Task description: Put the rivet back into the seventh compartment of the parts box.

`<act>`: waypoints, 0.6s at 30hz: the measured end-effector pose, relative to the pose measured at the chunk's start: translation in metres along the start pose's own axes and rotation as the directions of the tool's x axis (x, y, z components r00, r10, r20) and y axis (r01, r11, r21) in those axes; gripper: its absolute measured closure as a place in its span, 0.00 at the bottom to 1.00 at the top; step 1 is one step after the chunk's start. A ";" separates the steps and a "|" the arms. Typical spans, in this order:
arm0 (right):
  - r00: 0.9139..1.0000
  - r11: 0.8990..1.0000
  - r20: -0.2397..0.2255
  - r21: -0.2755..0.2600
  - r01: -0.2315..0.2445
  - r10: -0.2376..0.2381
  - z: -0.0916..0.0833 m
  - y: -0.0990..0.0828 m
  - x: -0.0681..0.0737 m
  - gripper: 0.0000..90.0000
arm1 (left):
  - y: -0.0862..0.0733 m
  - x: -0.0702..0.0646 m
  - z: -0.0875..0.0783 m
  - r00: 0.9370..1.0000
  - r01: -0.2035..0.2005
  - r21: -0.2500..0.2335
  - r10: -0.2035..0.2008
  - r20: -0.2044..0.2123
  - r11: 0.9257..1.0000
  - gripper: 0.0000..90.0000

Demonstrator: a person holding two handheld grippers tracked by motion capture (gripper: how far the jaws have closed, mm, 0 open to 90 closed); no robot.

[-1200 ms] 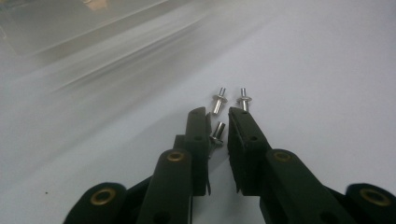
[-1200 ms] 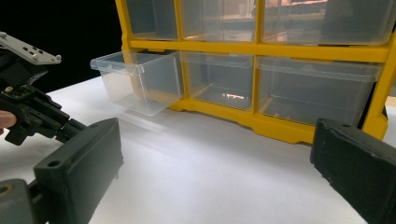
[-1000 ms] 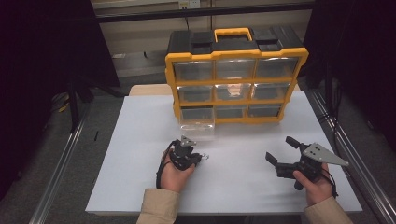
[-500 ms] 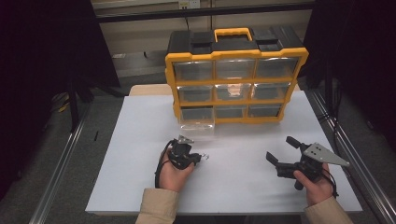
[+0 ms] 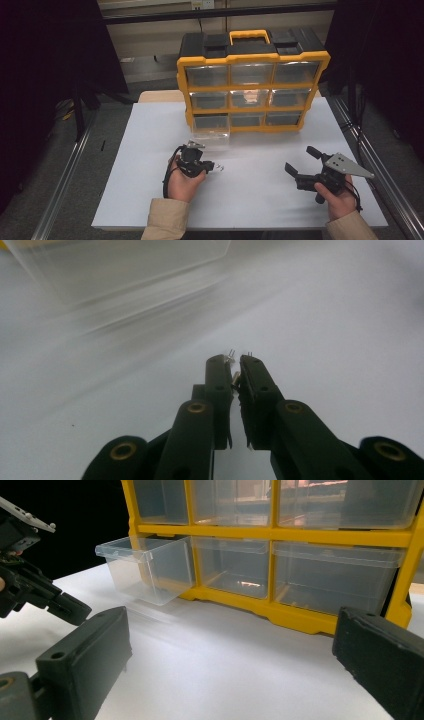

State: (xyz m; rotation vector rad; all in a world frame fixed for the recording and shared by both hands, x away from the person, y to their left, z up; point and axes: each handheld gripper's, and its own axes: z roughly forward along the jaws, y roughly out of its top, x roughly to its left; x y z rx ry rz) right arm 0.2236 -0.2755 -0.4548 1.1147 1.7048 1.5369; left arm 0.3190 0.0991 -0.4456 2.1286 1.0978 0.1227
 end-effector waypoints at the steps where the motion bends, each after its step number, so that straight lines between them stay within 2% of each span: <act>1: 1.000 1.000 0.001 0.002 0.000 0.000 0.000 0.000 0.000 0.02 | 0.002 0.000 -0.002 1.000 0.000 0.002 0.000 0.001 1.000 0.93; 4: 1.000 1.000 0.001 -0.002 0.002 -0.002 0.000 0.000 0.000 0.02 | 0.006 -0.001 -0.005 1.000 -0.003 -0.001 0.003 0.000 1.000 0.93; 18: 1.000 1.000 0.001 -0.005 -0.002 0.002 -0.001 0.000 0.000 0.02 | 0.022 -0.002 -0.014 1.000 0.027 -0.009 -0.027 0.017 1.000 0.93</act>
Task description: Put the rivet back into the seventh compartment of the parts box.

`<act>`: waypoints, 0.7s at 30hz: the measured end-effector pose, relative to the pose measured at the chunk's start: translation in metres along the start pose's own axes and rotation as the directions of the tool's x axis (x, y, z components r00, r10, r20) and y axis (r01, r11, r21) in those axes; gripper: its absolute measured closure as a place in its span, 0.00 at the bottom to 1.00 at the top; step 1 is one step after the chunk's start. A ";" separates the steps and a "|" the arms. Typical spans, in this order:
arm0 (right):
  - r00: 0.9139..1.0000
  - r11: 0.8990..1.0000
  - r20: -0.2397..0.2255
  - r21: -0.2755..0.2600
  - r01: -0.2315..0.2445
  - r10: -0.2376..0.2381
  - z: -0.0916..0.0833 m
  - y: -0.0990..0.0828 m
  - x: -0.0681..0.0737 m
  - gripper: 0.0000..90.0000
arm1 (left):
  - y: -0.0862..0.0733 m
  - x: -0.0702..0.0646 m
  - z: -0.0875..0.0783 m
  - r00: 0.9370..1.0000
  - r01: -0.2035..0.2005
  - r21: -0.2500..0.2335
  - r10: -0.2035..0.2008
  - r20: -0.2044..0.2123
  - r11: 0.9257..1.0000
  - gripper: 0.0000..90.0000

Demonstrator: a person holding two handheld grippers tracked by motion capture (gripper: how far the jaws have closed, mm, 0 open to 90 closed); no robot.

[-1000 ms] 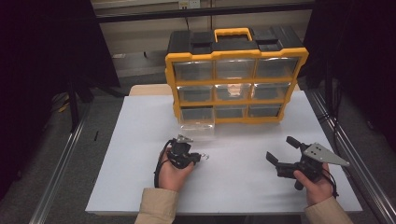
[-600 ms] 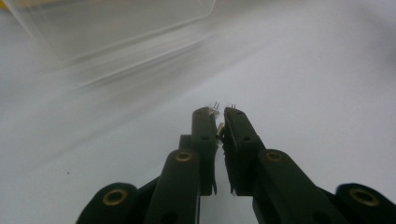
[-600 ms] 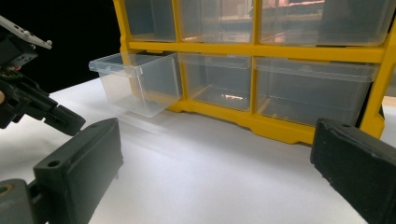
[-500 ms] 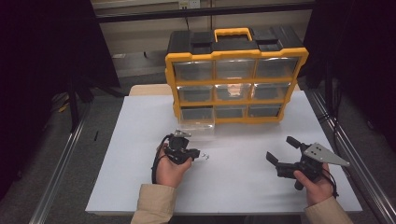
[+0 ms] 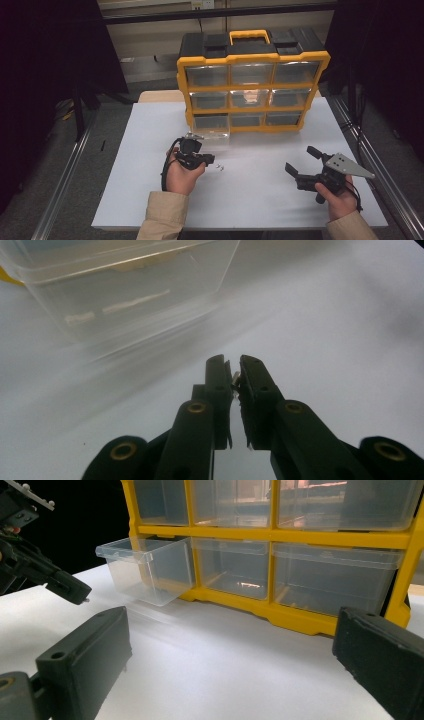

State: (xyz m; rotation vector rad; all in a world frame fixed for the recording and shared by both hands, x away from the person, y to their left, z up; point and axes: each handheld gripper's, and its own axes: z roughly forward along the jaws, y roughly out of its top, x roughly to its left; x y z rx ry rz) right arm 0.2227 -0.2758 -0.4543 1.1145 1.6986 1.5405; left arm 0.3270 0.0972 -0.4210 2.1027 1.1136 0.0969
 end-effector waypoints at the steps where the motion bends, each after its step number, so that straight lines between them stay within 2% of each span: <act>1: 1.000 1.000 -0.004 0.002 0.007 -0.007 0.000 0.000 0.000 0.02 | 0.001 0.000 -0.001 1.000 -0.005 0.003 0.005 0.003 1.000 0.93; 3: 1.000 1.000 -0.008 0.002 0.015 -0.015 -0.001 0.000 0.000 0.02 | 0.002 0.001 -0.003 1.000 -0.006 0.000 0.006 0.003 1.000 0.93; 4: 1.000 1.000 -0.006 0.001 0.018 -0.018 -0.001 0.000 0.000 0.02 | 0.003 0.000 -0.002 1.000 0.015 -0.018 -0.015 0.010 1.000 0.93; 6: 1.000 1.000 -0.009 0.004 0.020 -0.019 -0.002 0.000 0.000 0.02 | 0.004 0.000 -0.004 1.000 0.017 -0.019 -0.017 0.006 1.000 0.93; 8: 1.000 1.000 -0.011 0.005 0.019 -0.019 -0.001 0.000 0.000 0.02 | 0.005 0.001 -0.006 1.000 0.003 -0.006 -0.003 0.002 1.000 0.93; 14: 0.999 0.999 -0.016 0.005 0.035 -0.035 -0.002 0.000 0.000 0.02 | 0.009 0.003 -0.008 1.000 -0.007 0.011 0.007 0.011 1.000 0.93; 15: 0.999 0.999 -0.019 0.004 0.037 -0.037 -0.002 0.000 0.001 0.02 | 0.010 0.002 -0.008 1.000 0.009 0.000 -0.009 0.011 1.000 0.93; 17: 0.999 0.999 -0.024 0.005 0.044 -0.044 -0.002 0.000 0.001 0.01 | 0.011 0.002 -0.009 1.000 0.005 0.006 -0.005 0.012 1.000 0.93; 19: 0.999 0.999 -0.020 0.008 0.050 -0.050 -0.003 0.000 0.000 0.01 | 0.012 0.001 -0.009 1.000 0.025 -0.009 -0.024 0.018 1.000 0.93; 21: 0.999 0.999 -0.018 0.010 0.051 -0.051 -0.003 0.000 0.000 0.01 | 0.014 0.002 -0.011 1.000 0.012 -0.001 -0.011 0.018 1.000 0.93</act>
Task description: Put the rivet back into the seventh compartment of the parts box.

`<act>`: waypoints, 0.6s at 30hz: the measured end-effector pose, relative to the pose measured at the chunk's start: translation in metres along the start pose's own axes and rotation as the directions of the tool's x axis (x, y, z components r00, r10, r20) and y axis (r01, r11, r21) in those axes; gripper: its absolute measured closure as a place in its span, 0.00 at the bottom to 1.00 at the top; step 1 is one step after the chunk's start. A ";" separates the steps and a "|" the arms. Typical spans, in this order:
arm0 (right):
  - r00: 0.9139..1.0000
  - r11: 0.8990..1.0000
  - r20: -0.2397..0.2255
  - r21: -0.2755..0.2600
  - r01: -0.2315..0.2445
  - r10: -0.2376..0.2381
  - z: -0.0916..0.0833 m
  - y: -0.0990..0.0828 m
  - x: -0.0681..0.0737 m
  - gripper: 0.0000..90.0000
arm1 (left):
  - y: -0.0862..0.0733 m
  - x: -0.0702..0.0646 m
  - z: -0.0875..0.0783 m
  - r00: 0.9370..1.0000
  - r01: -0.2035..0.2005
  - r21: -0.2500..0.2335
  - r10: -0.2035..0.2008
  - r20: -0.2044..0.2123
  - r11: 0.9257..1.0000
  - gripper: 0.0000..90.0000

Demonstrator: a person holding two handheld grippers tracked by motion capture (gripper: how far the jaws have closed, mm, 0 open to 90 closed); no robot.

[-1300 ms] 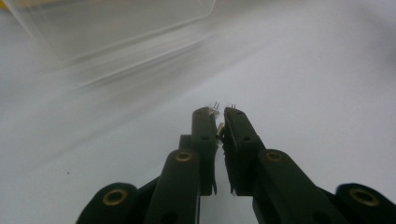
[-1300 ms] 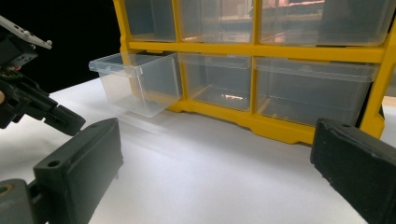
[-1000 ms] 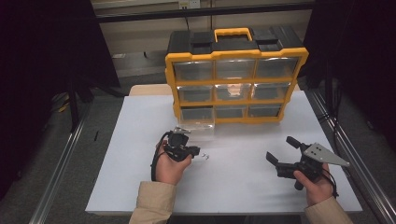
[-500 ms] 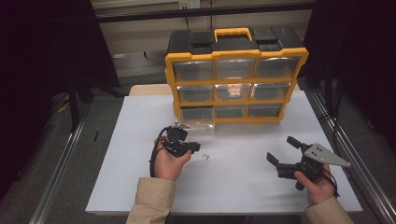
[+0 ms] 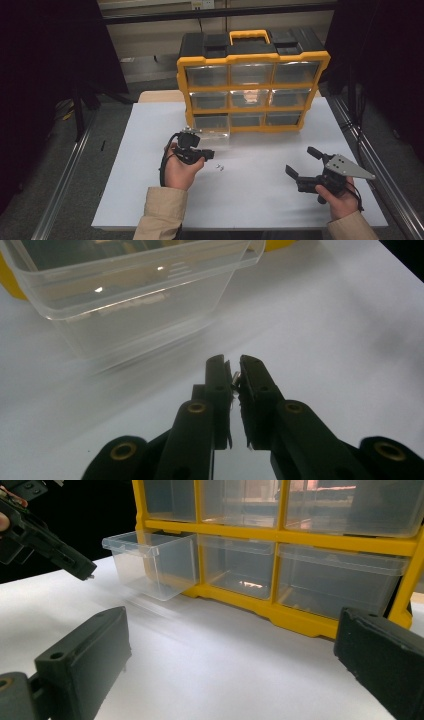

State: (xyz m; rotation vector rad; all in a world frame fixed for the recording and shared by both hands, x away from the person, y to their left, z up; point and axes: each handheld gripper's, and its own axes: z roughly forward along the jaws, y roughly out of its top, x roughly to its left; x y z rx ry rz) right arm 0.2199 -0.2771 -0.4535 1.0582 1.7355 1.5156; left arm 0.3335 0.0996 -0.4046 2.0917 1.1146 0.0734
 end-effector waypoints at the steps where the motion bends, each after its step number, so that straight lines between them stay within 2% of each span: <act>1: 1.000 1.000 -0.002 0.000 0.001 -0.001 0.000 0.000 0.000 0.01 | 0.001 0.000 -0.001 1.000 0.005 0.002 -0.005 -0.003 1.000 0.93; 8: 1.000 1.000 -0.011 0.001 0.017 -0.017 0.000 0.000 -0.001 0.01 | 0.008 -0.001 -0.005 1.000 0.008 0.014 -0.008 0.000 1.000 0.93; 9: 1.000 1.000 -0.011 0.001 0.016 -0.016 0.000 0.000 -0.001 0.01 | 0.008 -0.002 -0.004 1.000 0.018 0.005 -0.018 0.012 1.000 0.93; 18: 1.000 1.000 -0.010 0.000 0.016 -0.016 0.000 0.000 -0.001 0.01 | 0.019 -0.004 -0.008 1.000 0.021 0.011 -0.021 0.005 1.000 0.93</act>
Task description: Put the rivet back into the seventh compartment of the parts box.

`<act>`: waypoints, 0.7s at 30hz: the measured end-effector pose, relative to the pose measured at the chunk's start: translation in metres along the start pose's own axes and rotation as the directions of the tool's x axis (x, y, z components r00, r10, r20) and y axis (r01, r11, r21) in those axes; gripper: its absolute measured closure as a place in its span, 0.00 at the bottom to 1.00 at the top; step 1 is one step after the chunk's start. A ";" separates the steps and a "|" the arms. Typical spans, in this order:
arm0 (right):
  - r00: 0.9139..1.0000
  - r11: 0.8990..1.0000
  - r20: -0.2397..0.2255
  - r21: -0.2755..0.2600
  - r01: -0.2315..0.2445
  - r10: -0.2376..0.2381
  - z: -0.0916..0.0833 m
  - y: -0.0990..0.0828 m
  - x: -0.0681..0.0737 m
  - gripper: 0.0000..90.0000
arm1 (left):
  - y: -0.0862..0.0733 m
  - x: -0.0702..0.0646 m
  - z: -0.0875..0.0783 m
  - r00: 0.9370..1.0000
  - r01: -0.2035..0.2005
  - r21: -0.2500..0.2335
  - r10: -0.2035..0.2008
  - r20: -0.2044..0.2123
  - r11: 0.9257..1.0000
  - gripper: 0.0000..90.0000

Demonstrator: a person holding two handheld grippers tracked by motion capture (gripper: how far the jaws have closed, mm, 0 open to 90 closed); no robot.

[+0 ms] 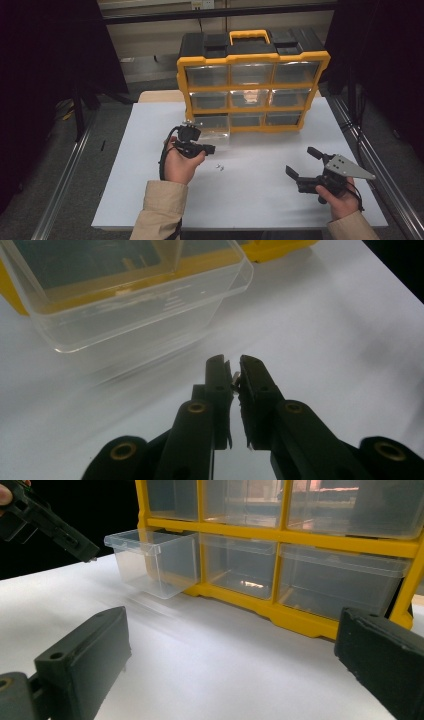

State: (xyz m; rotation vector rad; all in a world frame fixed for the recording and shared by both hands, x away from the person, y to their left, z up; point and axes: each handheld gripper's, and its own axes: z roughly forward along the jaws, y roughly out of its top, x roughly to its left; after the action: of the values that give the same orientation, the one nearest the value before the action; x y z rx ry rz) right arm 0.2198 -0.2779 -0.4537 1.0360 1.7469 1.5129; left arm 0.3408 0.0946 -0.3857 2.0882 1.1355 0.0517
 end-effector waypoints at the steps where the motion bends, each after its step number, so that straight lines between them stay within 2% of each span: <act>1: 1.000 1.000 0.000 0.000 0.000 0.000 0.000 0.000 0.000 0.01 | 0.001 0.000 -0.001 1.000 0.000 0.005 0.000 0.003 1.000 0.93; 21: 1.000 1.000 0.003 -0.004 -0.005 0.005 0.000 0.000 0.000 0.01 | 0.021 0.001 -0.012 1.000 0.006 0.005 -0.006 -0.008 1.000 0.93</act>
State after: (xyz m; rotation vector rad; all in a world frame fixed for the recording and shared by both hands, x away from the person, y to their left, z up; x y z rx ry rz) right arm 0.2194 -0.2777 -0.4535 1.0413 1.7400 1.5166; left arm 0.3518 0.0954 -0.3641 2.0901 1.1478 0.0544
